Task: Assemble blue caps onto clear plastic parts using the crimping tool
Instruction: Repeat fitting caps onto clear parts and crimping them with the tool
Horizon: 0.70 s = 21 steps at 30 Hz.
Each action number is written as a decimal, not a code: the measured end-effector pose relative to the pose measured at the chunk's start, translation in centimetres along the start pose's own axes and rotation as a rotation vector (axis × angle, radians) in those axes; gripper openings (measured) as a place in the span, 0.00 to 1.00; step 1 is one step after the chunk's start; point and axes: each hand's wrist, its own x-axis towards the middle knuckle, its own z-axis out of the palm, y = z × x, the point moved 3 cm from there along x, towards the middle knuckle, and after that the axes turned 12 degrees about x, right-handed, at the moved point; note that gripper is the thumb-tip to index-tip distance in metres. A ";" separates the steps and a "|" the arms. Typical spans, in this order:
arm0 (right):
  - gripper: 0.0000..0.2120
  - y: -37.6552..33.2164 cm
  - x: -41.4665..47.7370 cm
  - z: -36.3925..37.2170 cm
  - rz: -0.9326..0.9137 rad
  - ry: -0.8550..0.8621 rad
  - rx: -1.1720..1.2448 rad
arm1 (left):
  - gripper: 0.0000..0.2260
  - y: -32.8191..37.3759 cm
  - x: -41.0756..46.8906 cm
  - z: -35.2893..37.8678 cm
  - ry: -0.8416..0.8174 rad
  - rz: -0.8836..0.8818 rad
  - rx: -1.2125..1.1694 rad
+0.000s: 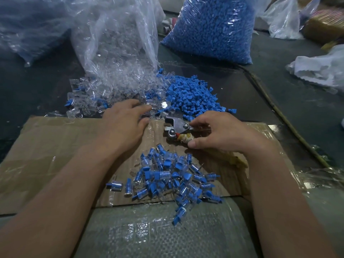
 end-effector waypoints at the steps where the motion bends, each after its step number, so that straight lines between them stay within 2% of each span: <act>1: 0.28 0.0 0.0 0.0 0.003 0.000 0.002 | 0.18 0.0 0.0 0.0 0.001 0.009 0.004; 8: 0.27 0.0 0.0 0.0 0.017 -0.012 0.024 | 0.11 0.2 -0.2 -0.9 0.120 0.020 -0.122; 15: 0.28 0.0 0.0 0.1 0.021 -0.026 0.047 | 0.09 0.2 -0.6 -1.6 0.249 -0.020 -0.273; 16: 0.28 0.1 0.0 0.1 0.022 -0.030 0.050 | 0.09 0.2 -0.7 -1.8 0.250 -0.068 -0.362; 18: 0.26 0.0 0.1 -0.1 0.004 0.020 0.090 | 0.06 0.4 -1.0 -2.0 0.170 -0.207 -0.710; 20: 0.19 -0.6 0.1 -0.4 -0.089 0.190 0.184 | 0.05 0.8 -1.5 -2.1 0.052 -0.331 -1.168; 21: 0.15 -1.1 -0.1 -0.5 -0.158 0.283 0.238 | 0.06 1.0 -1.6 -2.1 0.006 -0.365 -1.317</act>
